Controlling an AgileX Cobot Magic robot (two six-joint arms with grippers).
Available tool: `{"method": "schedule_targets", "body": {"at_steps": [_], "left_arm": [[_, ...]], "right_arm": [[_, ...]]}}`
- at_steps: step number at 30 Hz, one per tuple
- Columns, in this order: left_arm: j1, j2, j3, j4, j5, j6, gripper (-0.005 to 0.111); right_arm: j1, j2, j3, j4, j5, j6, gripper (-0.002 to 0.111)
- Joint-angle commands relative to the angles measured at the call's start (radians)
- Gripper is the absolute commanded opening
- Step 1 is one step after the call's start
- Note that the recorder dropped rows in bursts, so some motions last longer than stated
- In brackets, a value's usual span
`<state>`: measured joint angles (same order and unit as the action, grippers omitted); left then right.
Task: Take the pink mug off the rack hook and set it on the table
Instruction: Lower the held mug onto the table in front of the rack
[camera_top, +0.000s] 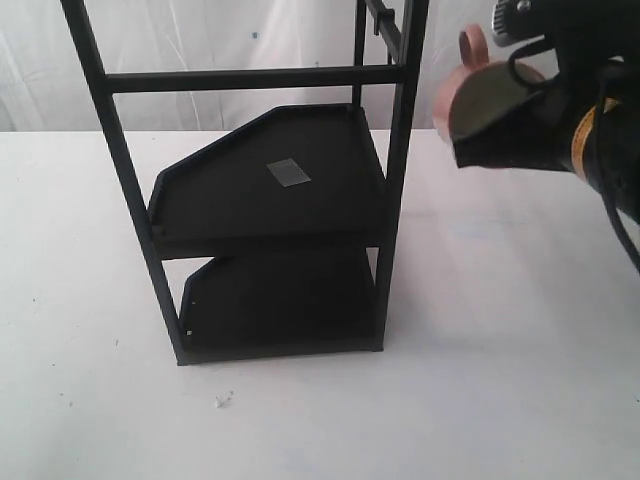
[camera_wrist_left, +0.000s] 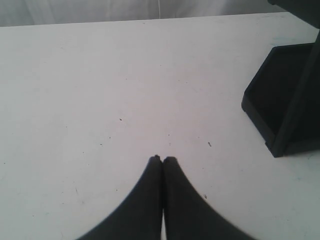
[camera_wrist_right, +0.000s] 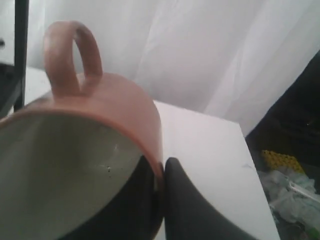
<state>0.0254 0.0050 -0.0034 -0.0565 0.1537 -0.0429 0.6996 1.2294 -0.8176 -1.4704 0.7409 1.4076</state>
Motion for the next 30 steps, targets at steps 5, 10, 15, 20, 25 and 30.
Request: {"method": "schedule_targets", "body": {"at_steps": [5,10,15,20,25,30], "left_arm": [[0.002,-0.005,0.003,0.002,-0.004,-0.003,0.0],[0.002,-0.005,0.003,0.002,-0.004,-0.003,0.0],[0.002,-0.005,0.003,0.002,-0.004,-0.003,0.0],[0.002,-0.005,0.003,0.002,-0.004,-0.003,0.0],[0.002,-0.005,0.003,0.002,-0.004,-0.003,0.0],[0.002,-0.005,0.003,0.002,-0.004,-0.003,0.0]], "right_arm": [[-0.005,-0.078,-0.009,0.507,0.068,-0.678,0.0],[-0.005,-0.089,-0.009,0.835,0.079,-0.971,0.0],[-0.005,-0.089,-0.009,1.065,0.08,-1.168,0.0],[-0.002,-0.065,-0.009,1.256,0.078,-1.332,0.0],[-0.002,0.024,-0.009,1.321,0.081,-1.368,0.0],[-0.002,0.119,-0.009,1.34,0.042,-1.37,0.0]]}}
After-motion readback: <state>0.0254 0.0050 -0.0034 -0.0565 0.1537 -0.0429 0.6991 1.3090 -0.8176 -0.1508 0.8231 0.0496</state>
